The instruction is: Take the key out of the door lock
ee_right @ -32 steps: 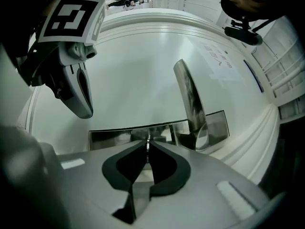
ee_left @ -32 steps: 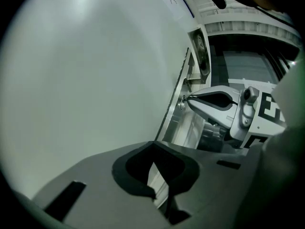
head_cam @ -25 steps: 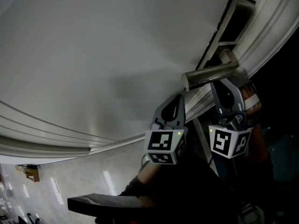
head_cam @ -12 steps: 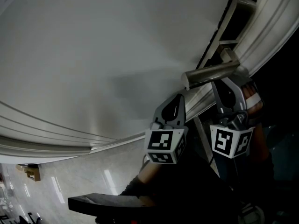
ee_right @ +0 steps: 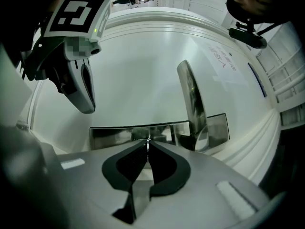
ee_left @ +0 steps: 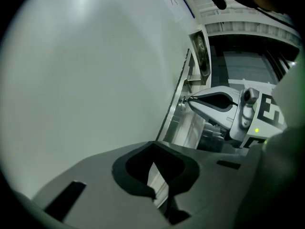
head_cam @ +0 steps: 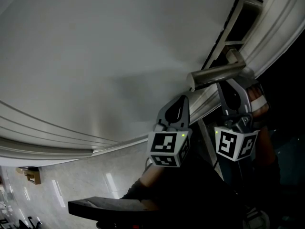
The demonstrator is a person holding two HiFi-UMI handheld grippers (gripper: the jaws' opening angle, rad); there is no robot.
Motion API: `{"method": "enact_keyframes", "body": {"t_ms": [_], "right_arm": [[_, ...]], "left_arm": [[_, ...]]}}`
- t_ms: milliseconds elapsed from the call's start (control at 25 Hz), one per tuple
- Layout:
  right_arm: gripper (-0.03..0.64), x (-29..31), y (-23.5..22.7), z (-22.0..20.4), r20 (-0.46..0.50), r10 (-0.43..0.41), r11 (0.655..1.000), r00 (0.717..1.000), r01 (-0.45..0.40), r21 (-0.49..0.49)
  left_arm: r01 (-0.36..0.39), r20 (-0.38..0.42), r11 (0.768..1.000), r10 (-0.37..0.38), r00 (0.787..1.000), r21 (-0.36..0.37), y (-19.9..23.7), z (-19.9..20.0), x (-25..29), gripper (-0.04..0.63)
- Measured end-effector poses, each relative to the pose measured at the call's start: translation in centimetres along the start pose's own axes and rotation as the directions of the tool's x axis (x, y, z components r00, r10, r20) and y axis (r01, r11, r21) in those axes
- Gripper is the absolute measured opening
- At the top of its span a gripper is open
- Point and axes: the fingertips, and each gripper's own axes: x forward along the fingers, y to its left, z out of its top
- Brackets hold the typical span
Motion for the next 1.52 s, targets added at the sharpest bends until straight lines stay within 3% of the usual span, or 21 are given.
{"method": "enact_keyframes", "body": {"t_ms": [800, 1520], "right_arm": [[0.012, 0.0, 0.1, 0.0, -0.009, -0.002, 0.998, 1.0, 0.001, -0.068], [0.012, -1.1, 0.3, -0.1, -0.007, 0.01, 0.998, 1.0, -0.01, -0.058]], "left_arm": [[0.0, 0.003, 1.0, 0.0, 1.0, -0.015, 0.4, 0.6, -0.1, 0.0], [0.013, 0.01, 1.0, -0.013, 1.0, -0.003, -1.0, 0.5, -0.6, 0.0]]}}
